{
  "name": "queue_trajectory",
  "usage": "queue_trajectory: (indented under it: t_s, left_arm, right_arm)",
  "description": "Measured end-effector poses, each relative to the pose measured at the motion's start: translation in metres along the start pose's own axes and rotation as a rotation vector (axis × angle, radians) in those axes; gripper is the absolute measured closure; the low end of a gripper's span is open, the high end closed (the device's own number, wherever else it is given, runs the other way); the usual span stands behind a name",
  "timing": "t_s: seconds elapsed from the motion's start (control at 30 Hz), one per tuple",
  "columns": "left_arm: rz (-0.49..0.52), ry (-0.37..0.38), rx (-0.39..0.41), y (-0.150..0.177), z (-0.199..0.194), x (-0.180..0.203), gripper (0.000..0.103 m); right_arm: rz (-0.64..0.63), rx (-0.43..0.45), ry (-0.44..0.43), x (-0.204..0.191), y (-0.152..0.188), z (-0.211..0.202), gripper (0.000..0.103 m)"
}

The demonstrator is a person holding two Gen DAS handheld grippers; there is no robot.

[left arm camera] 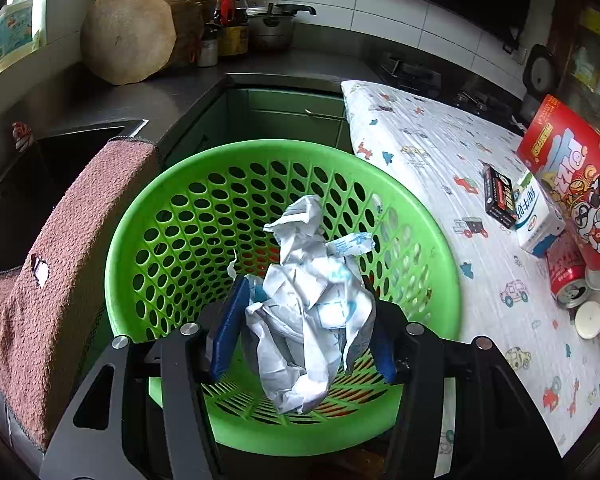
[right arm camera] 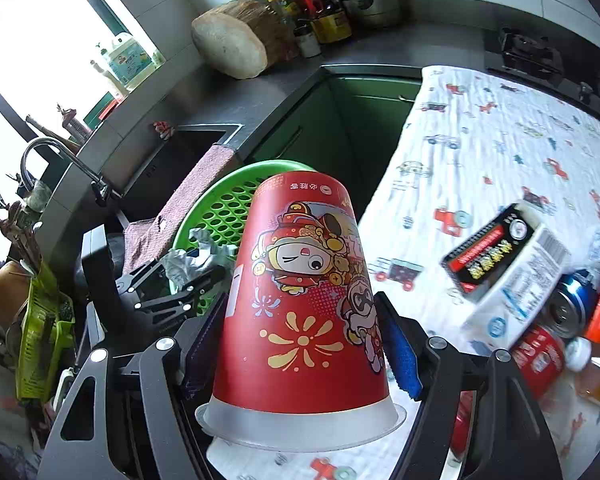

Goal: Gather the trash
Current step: 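Drop the foil into the green basket with the left gripper while the right carries the red cup over it, then open the right gripper to drop the red paper cup into the basket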

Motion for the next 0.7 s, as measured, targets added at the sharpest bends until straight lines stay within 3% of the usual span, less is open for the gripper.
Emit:
queue_trajectory:
  t_s: [0.13, 0.47, 0.7]
  left_arm:
    - [-0.049, 0.018, 0.023, 0.004, -0.006, -0.014, 0.028]
    - [-0.119, 0.013, 0.110, 0.021, -0.046, -0.037, 0.017]
    - [-0.129, -0.001, 0.145, 0.034, -0.064, -0.038, 0.013]
  right_arm:
    - [-0.025, -0.019, -0.010, -0.024, -0.015, 0.040, 0.034]
    - [-0.011, -0.056, -0.057, -0.060, -0.029, 0.124, 0.033]
    - [0.013, -0.063, -0.077, -0.068, -0.023, 0.155, 0.032]
Point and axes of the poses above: each gripper's, at about its wrist camera, not at the fingertips, and z roughly the way its jaws point, x to its right, y to its underside, the point moved 7 cm from there along z, roughly the way its jaws point
